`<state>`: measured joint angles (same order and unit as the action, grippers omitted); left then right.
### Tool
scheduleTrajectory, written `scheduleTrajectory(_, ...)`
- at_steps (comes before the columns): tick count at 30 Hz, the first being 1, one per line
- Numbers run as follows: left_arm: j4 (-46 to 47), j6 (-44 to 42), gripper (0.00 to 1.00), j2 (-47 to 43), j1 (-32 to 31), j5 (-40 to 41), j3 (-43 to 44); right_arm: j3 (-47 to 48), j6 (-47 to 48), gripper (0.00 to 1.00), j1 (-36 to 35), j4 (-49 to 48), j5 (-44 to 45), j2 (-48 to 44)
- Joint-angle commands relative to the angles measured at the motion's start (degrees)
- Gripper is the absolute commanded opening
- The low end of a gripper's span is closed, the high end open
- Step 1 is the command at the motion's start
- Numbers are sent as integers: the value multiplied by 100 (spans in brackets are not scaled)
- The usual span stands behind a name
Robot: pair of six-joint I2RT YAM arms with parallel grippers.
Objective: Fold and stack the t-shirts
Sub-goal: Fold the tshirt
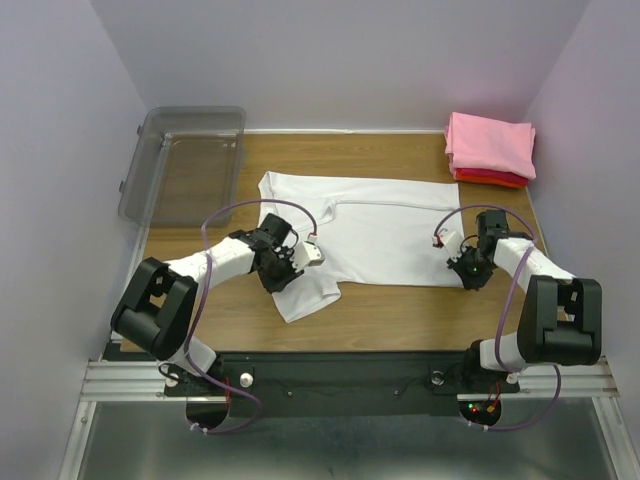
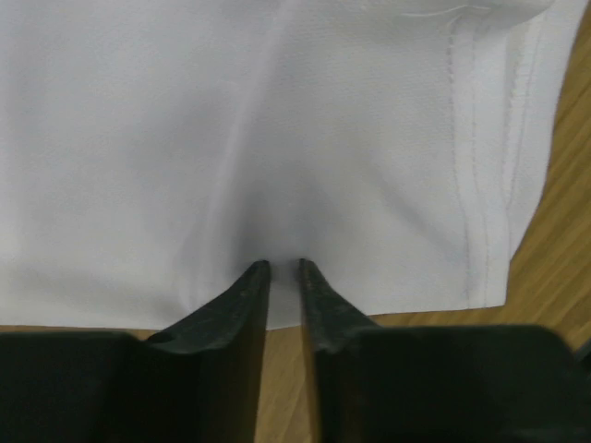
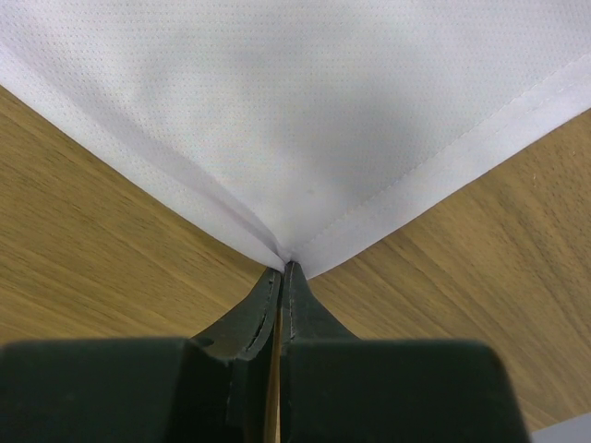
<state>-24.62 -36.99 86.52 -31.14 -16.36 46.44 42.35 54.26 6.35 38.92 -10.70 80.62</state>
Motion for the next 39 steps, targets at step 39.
scheduleTrajectory(39,-1809,-906,0,556,933,-104,3440,2804,340,0,7,1294,173,1200)
